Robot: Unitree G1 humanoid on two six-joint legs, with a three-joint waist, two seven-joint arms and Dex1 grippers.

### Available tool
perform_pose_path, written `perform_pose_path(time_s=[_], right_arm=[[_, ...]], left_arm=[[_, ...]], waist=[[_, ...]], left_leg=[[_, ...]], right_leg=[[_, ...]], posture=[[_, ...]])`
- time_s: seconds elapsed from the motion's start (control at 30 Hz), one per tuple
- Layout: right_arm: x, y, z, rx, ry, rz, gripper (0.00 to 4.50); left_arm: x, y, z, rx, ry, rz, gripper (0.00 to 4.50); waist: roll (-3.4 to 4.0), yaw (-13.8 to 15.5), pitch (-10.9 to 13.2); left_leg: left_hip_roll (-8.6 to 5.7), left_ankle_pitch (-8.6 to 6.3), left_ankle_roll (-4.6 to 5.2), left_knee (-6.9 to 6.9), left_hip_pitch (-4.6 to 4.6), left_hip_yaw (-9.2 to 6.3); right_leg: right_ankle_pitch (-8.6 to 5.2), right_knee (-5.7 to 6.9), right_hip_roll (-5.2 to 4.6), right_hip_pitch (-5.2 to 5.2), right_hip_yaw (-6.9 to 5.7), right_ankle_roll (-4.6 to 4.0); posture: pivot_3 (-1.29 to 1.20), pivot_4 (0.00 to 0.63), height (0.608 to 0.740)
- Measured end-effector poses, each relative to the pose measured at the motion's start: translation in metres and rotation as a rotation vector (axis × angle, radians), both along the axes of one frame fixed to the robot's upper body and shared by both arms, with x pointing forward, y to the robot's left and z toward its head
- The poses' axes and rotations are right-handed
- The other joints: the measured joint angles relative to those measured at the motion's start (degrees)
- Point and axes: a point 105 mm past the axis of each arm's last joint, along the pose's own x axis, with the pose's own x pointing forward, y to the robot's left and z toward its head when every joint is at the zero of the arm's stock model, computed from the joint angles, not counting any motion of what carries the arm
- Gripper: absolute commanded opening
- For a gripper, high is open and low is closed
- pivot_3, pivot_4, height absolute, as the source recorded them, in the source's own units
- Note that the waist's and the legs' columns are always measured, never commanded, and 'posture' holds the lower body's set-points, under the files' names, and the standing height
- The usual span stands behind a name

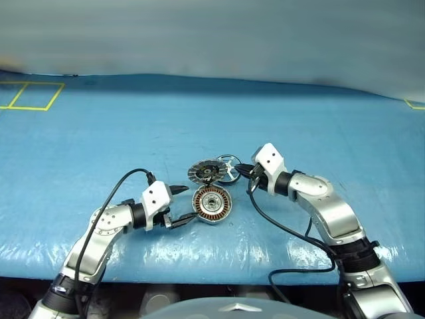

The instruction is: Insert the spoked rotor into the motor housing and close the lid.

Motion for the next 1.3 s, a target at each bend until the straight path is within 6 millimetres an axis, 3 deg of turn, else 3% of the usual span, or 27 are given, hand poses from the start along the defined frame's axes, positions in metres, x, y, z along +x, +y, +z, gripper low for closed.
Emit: perform_pose_path(time_s=[0.07,0.3,0.5,1.07,1.3], right_arm=[[0.0,0.006,0.002,-0.006,-0.012,0.046,0.59],[0.011,0.01,-0.007,-0.178,-0.059,0.117,2.88],[0.017,0.02,-0.004,-0.272,-0.085,0.215,2.88],[0.019,0.018,-0.014,-0.422,-0.075,0.319,2.88],[0.021,0.009,-0.012,-0.493,-0.101,0.33,0.85]], left_arm=[[0.0,0.0,0.0,0.0,0.001,0.0,3.81],[-0.002,0.001,-0.003,0.001,0.01,0.011,3.81],[-0.002,0.003,-0.005,0.001,0.016,0.03,3.81],[-0.002,0.002,-0.006,-0.001,0.012,0.04,3.81],[-0.001,0.002,-0.006,0.001,0.007,0.038,3.81]], waist=[[0.01,0.0,0.0],[0.03,0.0,0.0],[0.06,0.0,0.0],[0.06,0.1,0.0],[0.03,0.1,0.0]], left_leg=[[0.0,0.0,0.0,-0.01,0.0,-0.01],[0.01,0.0,0.0,0.01,0.0,0.01],[0.01,0.0,0.0,-0.02,0.0,-0.04],[0.02,0.0,0.0,0.06,0.06,-0.05],[0.01,0.0,0.0,0.05,0.24,-0.03]], right_leg=[[0.0,0.0,0.01,0.0,-0.01,0.0],[0.01,0.0,-0.04,0.0,0.0,0.01],[0.01,0.02,0.01,-0.02,-0.04,-0.02],[0.05,0.02,-0.05,0.09,-0.03,0.03],[0.03,0.01,-0.02,0.25,-0.02,0.02]], posture=[[0.0,0.15,0.74],[0.0,0.15,0.74],[0.0,0.15,0.74],[0.0,0.15,0.74],[0.0,0.15,0.74]])
